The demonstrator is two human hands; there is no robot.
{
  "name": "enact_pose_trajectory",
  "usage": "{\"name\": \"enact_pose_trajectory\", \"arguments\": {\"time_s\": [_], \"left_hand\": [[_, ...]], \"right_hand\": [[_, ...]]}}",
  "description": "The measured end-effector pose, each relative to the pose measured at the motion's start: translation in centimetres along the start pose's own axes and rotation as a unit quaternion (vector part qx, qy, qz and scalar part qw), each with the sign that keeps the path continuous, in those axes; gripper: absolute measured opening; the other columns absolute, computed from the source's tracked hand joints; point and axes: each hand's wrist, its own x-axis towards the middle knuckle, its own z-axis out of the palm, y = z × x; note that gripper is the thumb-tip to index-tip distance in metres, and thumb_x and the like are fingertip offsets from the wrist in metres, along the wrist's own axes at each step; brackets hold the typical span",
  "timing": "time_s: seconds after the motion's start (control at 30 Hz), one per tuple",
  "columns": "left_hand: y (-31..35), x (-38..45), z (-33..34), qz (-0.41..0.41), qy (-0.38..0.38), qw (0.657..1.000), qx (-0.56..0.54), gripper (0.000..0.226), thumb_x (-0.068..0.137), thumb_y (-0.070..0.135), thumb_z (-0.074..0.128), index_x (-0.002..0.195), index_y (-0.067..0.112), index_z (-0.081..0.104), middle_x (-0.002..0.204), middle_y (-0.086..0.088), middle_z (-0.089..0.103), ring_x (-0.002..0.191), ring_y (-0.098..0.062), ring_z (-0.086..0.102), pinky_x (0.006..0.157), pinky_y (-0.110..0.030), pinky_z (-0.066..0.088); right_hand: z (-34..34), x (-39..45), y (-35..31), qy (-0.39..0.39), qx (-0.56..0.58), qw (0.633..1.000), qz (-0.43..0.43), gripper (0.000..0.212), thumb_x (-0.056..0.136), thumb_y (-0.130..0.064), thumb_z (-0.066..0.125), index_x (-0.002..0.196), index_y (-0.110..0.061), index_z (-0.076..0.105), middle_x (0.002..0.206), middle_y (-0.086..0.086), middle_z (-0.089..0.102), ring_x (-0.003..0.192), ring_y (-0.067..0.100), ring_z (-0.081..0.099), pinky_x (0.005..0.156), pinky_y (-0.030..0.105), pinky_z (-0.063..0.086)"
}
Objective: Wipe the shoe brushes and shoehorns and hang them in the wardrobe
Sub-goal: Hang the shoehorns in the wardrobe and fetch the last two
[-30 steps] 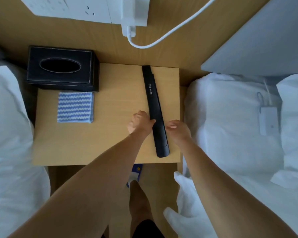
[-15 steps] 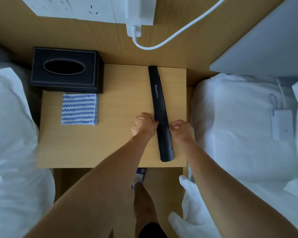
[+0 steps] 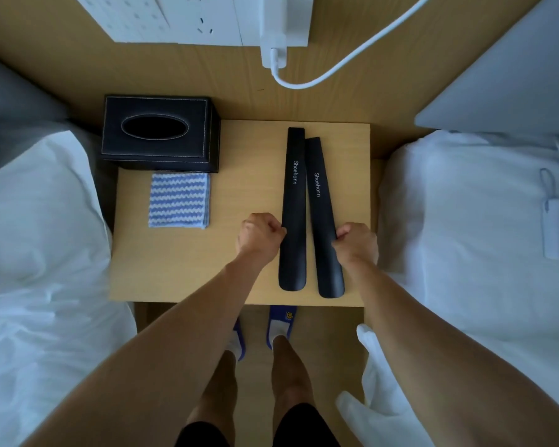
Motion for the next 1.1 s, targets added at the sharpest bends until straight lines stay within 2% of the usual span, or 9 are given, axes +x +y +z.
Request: {"name": "enact_pose_trajectory", "arguments": {"time_s": [0.1, 0.2, 0.37, 0.47, 0.6, 0.67, 0.77, 0.97, 1.1], "left_hand": [[0.1, -0.7, -0.3, 0.003, -0.024, 1.0, 0.015, 0.01, 0.09, 0.024, 0.068, 0.081, 0.021, 0.066, 0.082, -0.004, 0.072, 0.077, -0.02, 0.07, 0.071, -0.031, 0.058], [0.3, -1.8, -0.5, 0.007, -0.102, 0.995, -0.002, 0.001, 0.092, 0.016, 0.063, 0.092, 0.015, 0.064, 0.071, -0.005, 0.073, 0.065, -0.015, 0.073, 0.07, -0.033, 0.059], [1.0, -4.6, -1.3, 0.077, -0.203, 0.976, -0.03, 0.015, 0.09, 0.002, 0.055, 0.1, 0.013, 0.051, 0.078, -0.016, 0.073, 0.065, -0.021, 0.075, 0.075, -0.053, 0.058], [1.7, -6.3, -2.1, 0.11, -0.212, 0.971, -0.016, 0.021, 0.09, 0.001, 0.054, 0.106, 0.014, 0.053, 0.076, -0.011, 0.074, 0.066, -0.02, 0.074, 0.073, -0.046, 0.057], [3.2, -8.6, -3.7, 0.156, -0.208, 0.964, 0.053, 0.021, 0.089, 0.004, 0.053, 0.102, 0.019, 0.058, 0.071, -0.007, 0.075, 0.069, -0.015, 0.074, 0.071, -0.032, 0.055], [4.1, -9.7, -4.9, 0.193, -0.208, 0.953, 0.104, 0.017, 0.089, 0.005, 0.055, 0.091, 0.022, 0.057, 0.072, -0.009, 0.075, 0.074, -0.015, 0.074, 0.068, -0.03, 0.053], [5.9, -11.6, -7.1, 0.26, -0.191, 0.935, 0.15, 0.021, 0.084, 0.002, 0.056, 0.083, 0.023, 0.054, 0.068, -0.01, 0.073, 0.068, -0.019, 0.073, 0.066, -0.031, 0.054], [11.1, -16.4, -12.3, 0.379, -0.136, 0.902, 0.157, 0.019, 0.085, 0.007, 0.059, 0.102, 0.016, 0.06, 0.08, -0.005, 0.071, 0.063, -0.018, 0.072, 0.068, -0.032, 0.056], [15.0, -20.5, -15.5, 0.461, -0.095, 0.869, 0.152, 0.024, 0.086, 0.01, 0.061, 0.11, 0.012, 0.062, 0.092, -0.011, 0.069, 0.081, -0.03, 0.069, 0.077, -0.04, 0.056]], "right_hand": [[-0.7, -0.8, 0.3, -0.017, -0.017, 1.0, -0.003, 0.009, 0.091, -0.011, 0.068, 0.095, -0.019, 0.068, 0.092, 0.001, 0.068, 0.079, 0.016, 0.059, 0.056, 0.021, 0.043], [-1.6, -2.0, 0.9, -0.03, -0.014, 0.999, 0.013, 0.01, 0.091, -0.009, 0.064, 0.095, -0.018, 0.064, 0.092, 0.002, 0.066, 0.082, 0.019, 0.062, 0.061, 0.027, 0.049], [-3.2, -5.1, 2.5, -0.035, 0.048, 0.997, 0.044, 0.02, 0.087, -0.002, 0.06, 0.095, -0.02, 0.058, 0.09, 0.003, 0.065, 0.083, 0.023, 0.066, 0.075, 0.042, 0.062], [-4.4, -7.6, 3.0, -0.016, 0.095, 0.994, 0.06, 0.03, 0.084, 0.0, 0.062, 0.1, -0.025, 0.058, 0.093, 0.003, 0.067, 0.087, 0.025, 0.067, 0.075, 0.047, 0.062], [-6.3, -11.5, 3.5, 0.028, 0.136, 0.988, 0.069, 0.032, 0.081, -0.001, 0.067, 0.101, -0.024, 0.057, 0.094, 0.005, 0.069, 0.09, 0.027, 0.069, 0.077, 0.048, 0.061], [-7.3, -13.9, 3.4, 0.06, 0.142, 0.986, 0.069, 0.034, 0.083, -0.005, 0.07, 0.108, -0.024, 0.058, 0.1, 0.004, 0.07, 0.094, 0.027, 0.069, 0.079, 0.047, 0.061], [-9.1, -17.4, 2.6, 0.117, 0.148, 0.98, 0.064, 0.03, 0.085, -0.006, 0.069, 0.102, -0.025, 0.054, 0.101, 0.004, 0.071, 0.092, 0.026, 0.069, 0.08, 0.044, 0.061], [-13.9, -24.4, 0.4, 0.209, 0.208, 0.955, 0.04, 0.038, 0.081, 0.0, 0.067, 0.112, -0.018, 0.054, 0.098, 0.009, 0.07, 0.092, 0.031, 0.068, 0.079, 0.049, 0.06], [-17.8, -29.2, -1.4, 0.282, 0.246, 0.927, 0.003, 0.042, 0.077, 0.0, 0.061, 0.115, -0.015, 0.056, 0.092, 0.011, 0.069, 0.092, 0.034, 0.066, 0.079, 0.053, 0.059]]}}
